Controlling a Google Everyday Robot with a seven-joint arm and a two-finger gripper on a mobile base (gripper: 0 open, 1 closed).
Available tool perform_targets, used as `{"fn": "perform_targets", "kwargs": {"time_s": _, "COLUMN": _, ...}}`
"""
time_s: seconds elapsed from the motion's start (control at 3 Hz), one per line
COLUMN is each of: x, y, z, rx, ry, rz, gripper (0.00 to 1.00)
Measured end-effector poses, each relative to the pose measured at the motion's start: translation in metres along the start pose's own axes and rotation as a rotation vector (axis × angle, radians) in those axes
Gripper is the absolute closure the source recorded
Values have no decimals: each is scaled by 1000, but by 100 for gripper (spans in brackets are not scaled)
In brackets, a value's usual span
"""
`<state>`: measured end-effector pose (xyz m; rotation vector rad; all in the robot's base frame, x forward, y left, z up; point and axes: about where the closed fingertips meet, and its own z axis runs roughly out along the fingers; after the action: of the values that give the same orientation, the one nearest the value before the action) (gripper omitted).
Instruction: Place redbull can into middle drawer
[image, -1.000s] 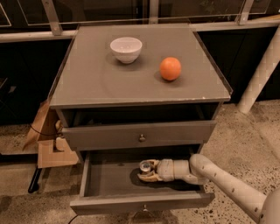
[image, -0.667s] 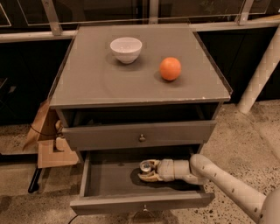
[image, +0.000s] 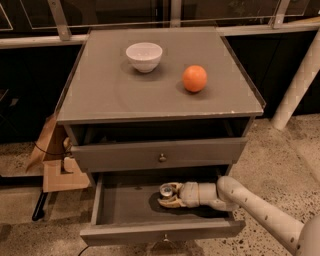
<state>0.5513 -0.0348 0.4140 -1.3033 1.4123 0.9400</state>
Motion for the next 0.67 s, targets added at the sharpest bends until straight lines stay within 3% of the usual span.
{"fn": "perform_targets", "kwargs": {"time_s": 0.67, "x": 0, "y": 0, "z": 0, "rx": 0, "ry": 0, "rz": 0, "gripper": 11}}
